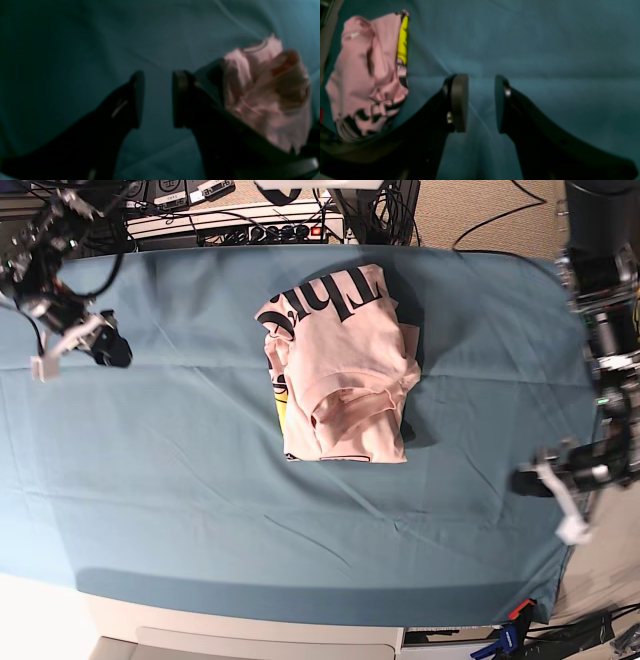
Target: Fold the T-shirt properly
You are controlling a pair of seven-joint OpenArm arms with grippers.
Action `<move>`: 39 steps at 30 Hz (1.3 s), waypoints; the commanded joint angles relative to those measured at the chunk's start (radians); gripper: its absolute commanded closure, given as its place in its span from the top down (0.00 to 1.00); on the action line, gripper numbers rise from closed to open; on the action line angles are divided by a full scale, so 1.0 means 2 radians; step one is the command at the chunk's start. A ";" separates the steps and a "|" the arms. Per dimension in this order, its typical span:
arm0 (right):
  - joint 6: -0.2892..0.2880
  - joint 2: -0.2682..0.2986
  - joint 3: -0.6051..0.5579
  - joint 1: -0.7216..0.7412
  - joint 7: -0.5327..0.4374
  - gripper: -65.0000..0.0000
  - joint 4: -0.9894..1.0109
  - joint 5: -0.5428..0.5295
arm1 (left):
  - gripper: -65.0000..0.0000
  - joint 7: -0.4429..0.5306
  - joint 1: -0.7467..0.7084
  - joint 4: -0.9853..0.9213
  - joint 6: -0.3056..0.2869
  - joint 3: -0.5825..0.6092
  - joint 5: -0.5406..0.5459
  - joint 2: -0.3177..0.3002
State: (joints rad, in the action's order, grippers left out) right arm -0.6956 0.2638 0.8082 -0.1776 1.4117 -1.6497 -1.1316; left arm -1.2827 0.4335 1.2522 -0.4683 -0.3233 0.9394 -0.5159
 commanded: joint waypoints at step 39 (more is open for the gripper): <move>-0.001 -0.064 0.028 -0.225 -0.008 0.29 0.014 -0.075 | 0.21 -0.057 -0.609 0.179 -0.115 -0.040 0.249 0.096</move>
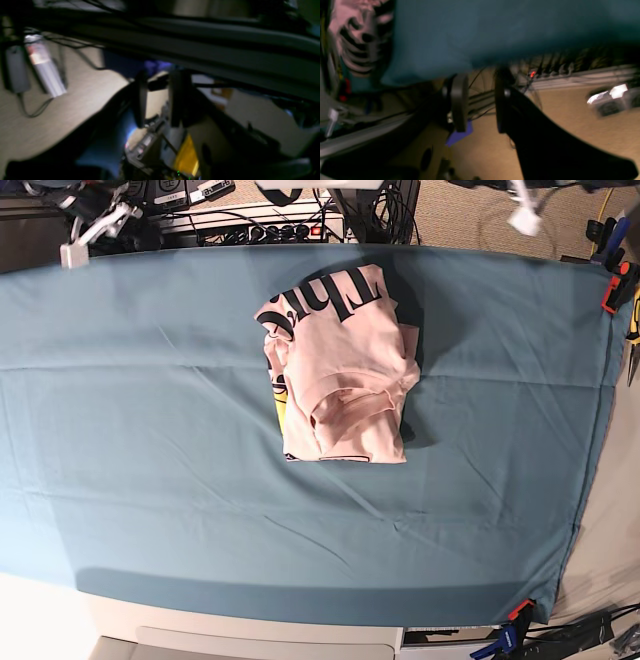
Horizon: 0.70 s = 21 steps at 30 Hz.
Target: Fold the T-shirt properly
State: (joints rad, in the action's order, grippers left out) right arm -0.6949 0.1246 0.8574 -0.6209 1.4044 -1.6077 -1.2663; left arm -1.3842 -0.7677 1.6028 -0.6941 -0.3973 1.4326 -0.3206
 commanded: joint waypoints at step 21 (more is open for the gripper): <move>-0.002 0.075 -0.277 0.171 -0.348 0.29 0.417 0.457 | 0.22 0.482 0.070 -0.167 0.230 0.211 -0.651 0.036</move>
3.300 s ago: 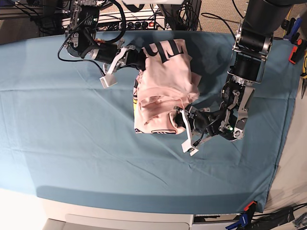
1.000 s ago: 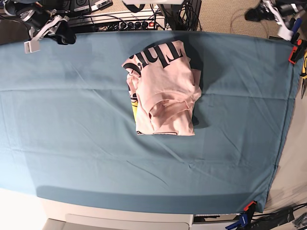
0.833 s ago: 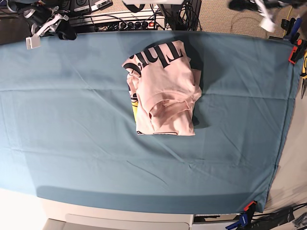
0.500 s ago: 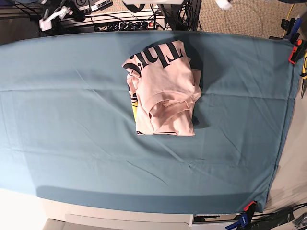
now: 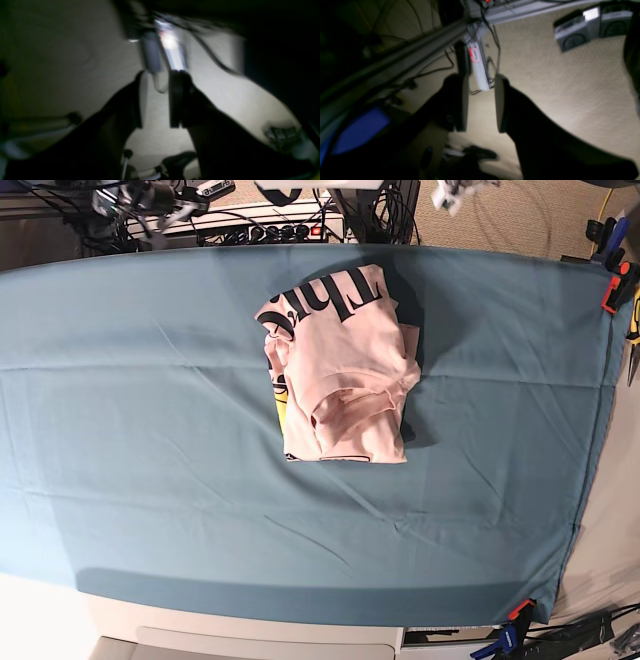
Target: Fold the T-shirt properly
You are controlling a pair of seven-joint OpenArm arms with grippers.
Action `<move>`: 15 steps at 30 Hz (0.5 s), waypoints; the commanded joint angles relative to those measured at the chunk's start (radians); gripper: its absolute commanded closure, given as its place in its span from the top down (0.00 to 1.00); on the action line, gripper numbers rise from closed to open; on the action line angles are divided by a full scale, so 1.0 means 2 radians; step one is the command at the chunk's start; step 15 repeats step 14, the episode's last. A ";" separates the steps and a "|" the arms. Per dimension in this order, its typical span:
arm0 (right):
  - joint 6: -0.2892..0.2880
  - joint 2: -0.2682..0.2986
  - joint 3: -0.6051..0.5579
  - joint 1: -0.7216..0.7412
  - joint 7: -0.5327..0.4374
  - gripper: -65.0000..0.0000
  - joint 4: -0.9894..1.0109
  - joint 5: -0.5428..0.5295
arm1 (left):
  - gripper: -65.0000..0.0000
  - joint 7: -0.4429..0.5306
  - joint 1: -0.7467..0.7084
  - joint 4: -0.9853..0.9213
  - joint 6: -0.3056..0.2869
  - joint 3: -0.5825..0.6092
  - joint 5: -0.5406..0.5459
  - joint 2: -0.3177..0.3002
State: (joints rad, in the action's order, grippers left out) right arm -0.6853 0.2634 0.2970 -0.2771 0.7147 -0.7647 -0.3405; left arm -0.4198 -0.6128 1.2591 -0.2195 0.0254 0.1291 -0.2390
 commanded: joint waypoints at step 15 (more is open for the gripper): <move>0.248 -0.020 -0.112 0.041 -0.128 0.29 0.100 0.056 | 0.22 0.054 0.159 -0.278 0.060 -0.001 0.072 0.003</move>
